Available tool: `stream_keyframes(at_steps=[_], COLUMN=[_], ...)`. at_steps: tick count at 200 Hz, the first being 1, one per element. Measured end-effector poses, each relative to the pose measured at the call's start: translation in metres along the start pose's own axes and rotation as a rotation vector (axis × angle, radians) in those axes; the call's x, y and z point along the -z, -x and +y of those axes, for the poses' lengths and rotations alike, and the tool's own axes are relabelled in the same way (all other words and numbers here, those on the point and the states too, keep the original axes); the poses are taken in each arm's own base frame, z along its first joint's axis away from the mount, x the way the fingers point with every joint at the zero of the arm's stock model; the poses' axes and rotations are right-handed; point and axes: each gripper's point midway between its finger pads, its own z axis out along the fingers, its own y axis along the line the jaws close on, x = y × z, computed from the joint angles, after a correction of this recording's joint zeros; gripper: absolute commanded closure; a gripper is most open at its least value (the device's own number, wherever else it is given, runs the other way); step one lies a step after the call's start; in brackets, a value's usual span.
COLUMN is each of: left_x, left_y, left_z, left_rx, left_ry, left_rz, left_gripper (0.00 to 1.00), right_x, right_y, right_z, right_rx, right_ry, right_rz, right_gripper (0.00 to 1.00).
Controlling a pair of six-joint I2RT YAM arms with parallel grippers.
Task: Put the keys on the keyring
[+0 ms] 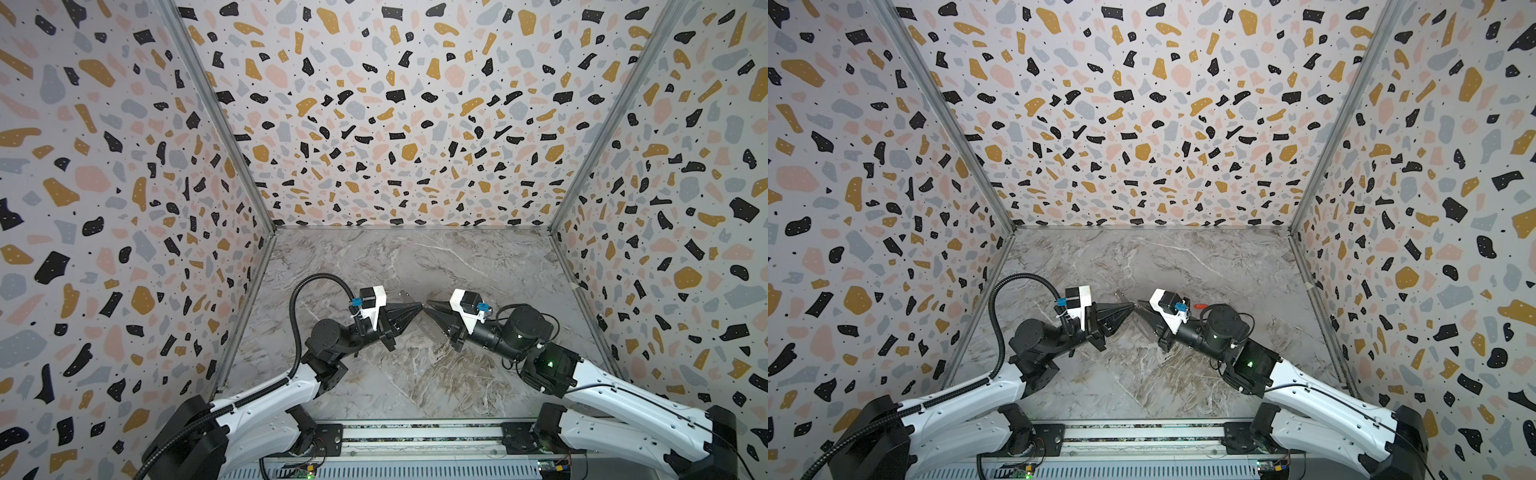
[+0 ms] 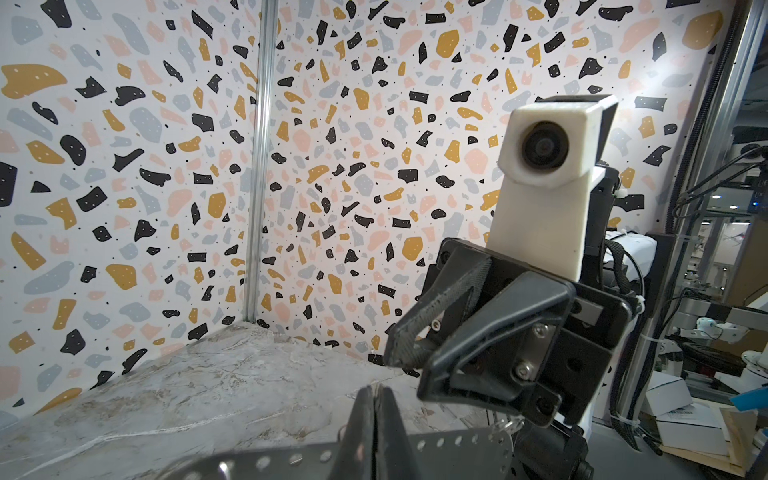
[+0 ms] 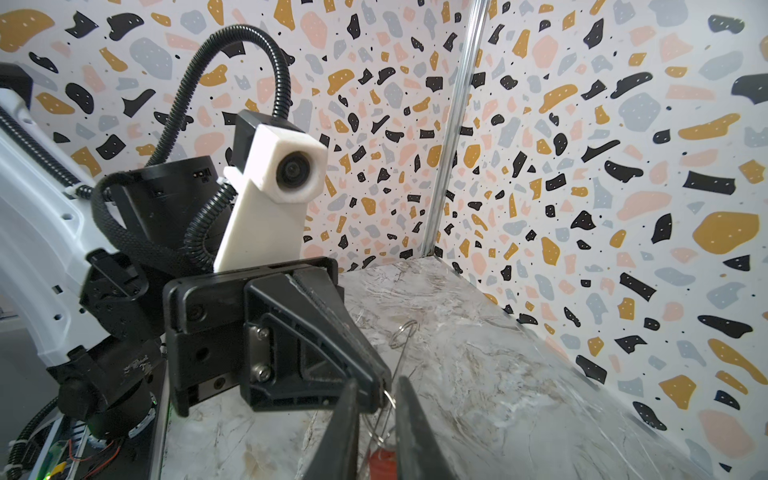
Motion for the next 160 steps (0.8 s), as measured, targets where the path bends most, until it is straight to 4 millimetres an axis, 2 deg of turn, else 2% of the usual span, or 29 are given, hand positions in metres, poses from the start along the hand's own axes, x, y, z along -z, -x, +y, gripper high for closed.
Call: stream_keyframes(at_steps=[57,107,145,160], left_x=[0.002,0.003,0.003,0.003], left_y=[0.007,0.009,0.008,0.008], left_z=[-0.004,-0.005,-0.005,-0.004], left_rx=[-0.01,-0.013,-0.013,-0.013], left_ry=[-0.008,-0.009,-0.008,-0.004], left_rz=[-0.019,-0.024,-0.023,-0.024], left_gripper=[1.0,1.0,1.0,1.0], right_x=[-0.001,-0.004,-0.009,-0.01], right_y=[-0.006,-0.009,-0.011,-0.012], right_z=[-0.009,-0.006,-0.003,-0.002], right_rx=[-0.043,-0.062,-0.078,-0.082], right_ry=[-0.006,0.019,0.045,0.05], right_rz=[0.022,0.033,0.047,0.05], right_gripper=[0.82,0.83,0.87,0.92])
